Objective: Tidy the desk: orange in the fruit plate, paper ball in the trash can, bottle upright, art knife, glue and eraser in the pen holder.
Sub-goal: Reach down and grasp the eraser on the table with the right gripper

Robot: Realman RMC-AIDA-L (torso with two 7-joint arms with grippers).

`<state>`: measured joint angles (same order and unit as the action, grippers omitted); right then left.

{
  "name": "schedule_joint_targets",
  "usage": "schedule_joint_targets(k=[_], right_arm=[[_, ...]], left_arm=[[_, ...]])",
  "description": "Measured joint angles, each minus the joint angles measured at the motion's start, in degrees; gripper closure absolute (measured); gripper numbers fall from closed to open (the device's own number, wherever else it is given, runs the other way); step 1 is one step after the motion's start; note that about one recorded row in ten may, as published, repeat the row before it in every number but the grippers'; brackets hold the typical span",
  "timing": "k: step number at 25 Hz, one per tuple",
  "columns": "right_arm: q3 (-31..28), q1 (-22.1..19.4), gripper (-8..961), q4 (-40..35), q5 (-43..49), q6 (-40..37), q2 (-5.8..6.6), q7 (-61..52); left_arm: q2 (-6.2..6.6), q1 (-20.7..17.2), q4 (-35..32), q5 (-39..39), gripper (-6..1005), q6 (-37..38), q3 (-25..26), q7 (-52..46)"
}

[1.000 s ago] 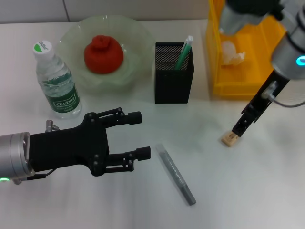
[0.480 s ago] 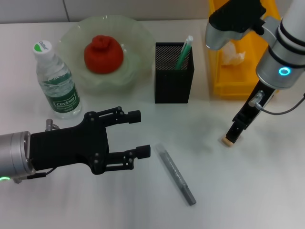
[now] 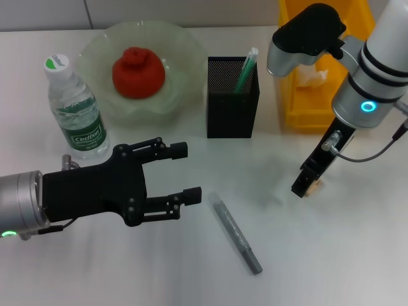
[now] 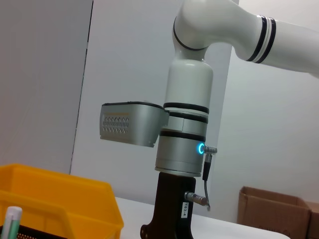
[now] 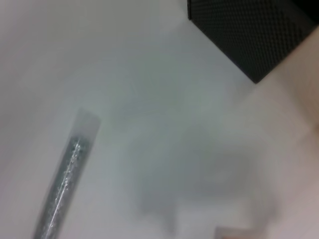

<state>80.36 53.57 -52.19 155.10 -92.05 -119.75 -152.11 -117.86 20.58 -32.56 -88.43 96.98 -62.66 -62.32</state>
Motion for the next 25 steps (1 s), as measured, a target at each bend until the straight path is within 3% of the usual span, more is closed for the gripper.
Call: schedule_joint_targets(k=[25], right_arm=[[2.9,0.5,300,2.8,-0.2,3.5,0.04,0.0]], left_arm=[[-0.23,0.5,0.0,0.2,214,-2.0,0.0,0.1]])
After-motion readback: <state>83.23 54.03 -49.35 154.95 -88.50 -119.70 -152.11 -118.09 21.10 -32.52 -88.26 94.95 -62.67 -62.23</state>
